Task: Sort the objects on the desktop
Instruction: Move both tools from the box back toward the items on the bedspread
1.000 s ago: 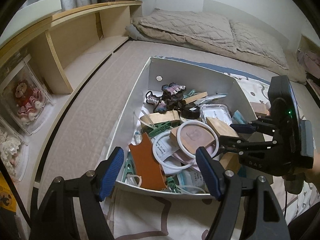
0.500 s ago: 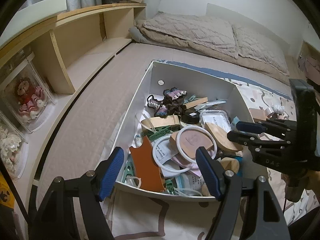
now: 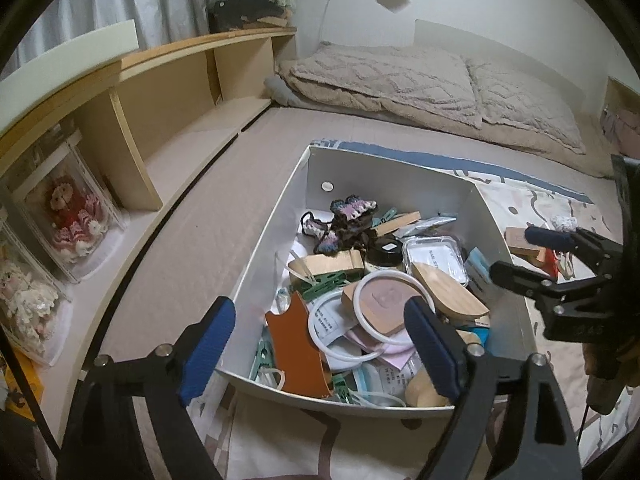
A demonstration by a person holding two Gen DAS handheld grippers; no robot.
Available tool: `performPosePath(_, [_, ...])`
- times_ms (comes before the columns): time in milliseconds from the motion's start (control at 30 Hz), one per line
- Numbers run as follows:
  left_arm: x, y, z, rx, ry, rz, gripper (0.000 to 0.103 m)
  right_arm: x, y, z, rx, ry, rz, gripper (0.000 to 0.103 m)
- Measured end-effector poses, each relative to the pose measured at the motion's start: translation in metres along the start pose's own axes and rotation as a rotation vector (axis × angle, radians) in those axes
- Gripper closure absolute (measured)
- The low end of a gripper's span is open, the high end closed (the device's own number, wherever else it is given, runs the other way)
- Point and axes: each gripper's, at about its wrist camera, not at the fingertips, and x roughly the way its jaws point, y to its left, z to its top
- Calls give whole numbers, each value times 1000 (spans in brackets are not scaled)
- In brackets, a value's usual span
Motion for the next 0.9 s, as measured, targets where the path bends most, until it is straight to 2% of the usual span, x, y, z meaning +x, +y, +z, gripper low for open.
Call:
performPosePath(33, [0, -1, 0, -1, -3, 1, 12, -2, -2, 0, 9, -5, 0, 1])
performPosePath(300, [-4, -10, 6, -17, -19, -12, 3, -12, -6, -3, 13, -14, -13, 0])
performPosePath(900, [-13, -46, 16, 39, -62, -24, 2, -53, -33, -14, 42, -37, -103, 0])
